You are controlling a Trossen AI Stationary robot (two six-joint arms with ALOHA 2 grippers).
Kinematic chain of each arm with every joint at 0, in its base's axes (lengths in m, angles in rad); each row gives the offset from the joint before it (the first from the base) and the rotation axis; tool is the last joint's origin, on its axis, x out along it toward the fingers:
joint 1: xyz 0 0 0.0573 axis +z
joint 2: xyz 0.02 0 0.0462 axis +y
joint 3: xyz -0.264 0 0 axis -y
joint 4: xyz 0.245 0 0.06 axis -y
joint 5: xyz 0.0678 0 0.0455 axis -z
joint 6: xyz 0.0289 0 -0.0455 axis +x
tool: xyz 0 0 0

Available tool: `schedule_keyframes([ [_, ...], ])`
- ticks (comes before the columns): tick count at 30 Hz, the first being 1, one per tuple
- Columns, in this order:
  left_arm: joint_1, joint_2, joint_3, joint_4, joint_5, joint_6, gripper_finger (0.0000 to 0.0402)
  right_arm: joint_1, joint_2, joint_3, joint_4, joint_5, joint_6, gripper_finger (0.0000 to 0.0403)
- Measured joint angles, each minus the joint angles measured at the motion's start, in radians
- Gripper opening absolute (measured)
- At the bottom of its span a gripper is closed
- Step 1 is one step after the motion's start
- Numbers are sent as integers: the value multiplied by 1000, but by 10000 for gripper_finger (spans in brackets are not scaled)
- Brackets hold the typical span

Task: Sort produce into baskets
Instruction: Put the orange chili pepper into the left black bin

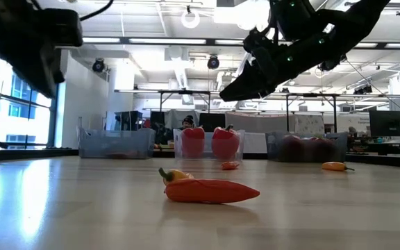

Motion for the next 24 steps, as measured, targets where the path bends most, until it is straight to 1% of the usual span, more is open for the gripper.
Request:
schedule_keyframes([
  [3, -97, 36, 0, -1, -1, -56, 46, 0, 0, 0, 0, 0, -15, 224],
  [6, -181, 84, 0, -2, 5, -107, 68, 0, 0, 0, 0, 1, -17, 224],
  [10, -257, 145, 0, -1, 68, -188, 104, 0, 0, 0, 0, 1, -24, 224],
  [12, -280, 172, 0, 11, 121, -245, 122, 0, 0, 0, 0, 1, -25, 224],
  [15, -308, 210, 0, 48, 171, -338, 145, 0, 0, 0, 0, 1, -26, 224],
  [20, -342, 296, 0, 118, 177, -479, 156, -1, 0, 0, 0, 8, -53, 223],
  [24, -343, 373, 0, 118, 162, -550, 156, -1, 0, 0, 0, 32, -74, 223],
])
